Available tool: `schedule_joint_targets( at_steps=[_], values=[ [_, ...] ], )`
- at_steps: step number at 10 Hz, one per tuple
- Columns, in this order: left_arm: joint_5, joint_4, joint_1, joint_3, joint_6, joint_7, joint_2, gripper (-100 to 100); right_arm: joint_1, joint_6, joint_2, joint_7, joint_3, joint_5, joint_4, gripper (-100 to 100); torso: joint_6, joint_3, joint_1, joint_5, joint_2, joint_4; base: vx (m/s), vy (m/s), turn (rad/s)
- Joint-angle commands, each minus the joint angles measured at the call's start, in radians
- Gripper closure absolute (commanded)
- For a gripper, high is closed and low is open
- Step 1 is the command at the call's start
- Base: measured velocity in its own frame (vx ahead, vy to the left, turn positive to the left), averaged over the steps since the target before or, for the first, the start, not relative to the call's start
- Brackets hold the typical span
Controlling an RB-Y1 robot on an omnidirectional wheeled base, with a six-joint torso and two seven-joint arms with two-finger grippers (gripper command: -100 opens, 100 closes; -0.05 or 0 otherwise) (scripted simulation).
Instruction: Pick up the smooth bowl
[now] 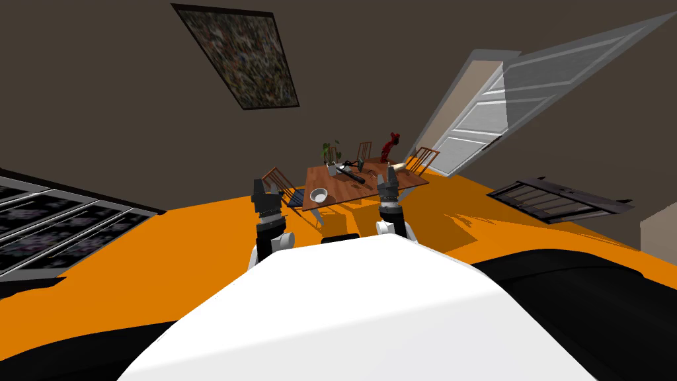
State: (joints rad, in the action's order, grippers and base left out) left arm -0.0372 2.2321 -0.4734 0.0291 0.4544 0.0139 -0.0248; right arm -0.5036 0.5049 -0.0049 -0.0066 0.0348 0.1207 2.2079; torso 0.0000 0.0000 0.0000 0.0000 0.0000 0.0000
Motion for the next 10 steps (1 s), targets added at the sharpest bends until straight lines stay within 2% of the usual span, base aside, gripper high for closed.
schedule_joint_targets(
  at_steps=[1,7,8,10],
  values=[
    [0.005,-0.009,0.01,0.003,-0.042,-0.008,-0.027,-100,0.0,0.0,0.0,0.0,0.0,0.0,0.0,0,0.0,0.0,0.0,0.0,0.0,0.0,0.0,0.0,0.0],
    [0.026,-0.054,0.056,0.014,-0.207,-0.038,-0.084,-100,0.0,0.0,0.0,0.0,0.0,0.0,0.0,0,0.0,0.0,0.0,0.0,-0.001,0.0,0.002,-0.009,-0.005],
    [0.026,-0.054,0.056,0.014,-0.221,-0.038,-0.084,-100,0.0,0.0,0.0,0.0,0.0,0.0,0.0,0,0.0,0.0,-0.001,0.0,-0.001,0.0,0.005,-0.008,-0.003],
    [0.036,-0.077,0.079,0.019,-0.289,-0.051,-0.102,-100,0.0,0.0,0.0,0.0,0.0,0.0,0.0,0,0.0,0.0,-0.001,0.0,-0.001,0.0,0.008,-0.012,-0.014]
  ],
)
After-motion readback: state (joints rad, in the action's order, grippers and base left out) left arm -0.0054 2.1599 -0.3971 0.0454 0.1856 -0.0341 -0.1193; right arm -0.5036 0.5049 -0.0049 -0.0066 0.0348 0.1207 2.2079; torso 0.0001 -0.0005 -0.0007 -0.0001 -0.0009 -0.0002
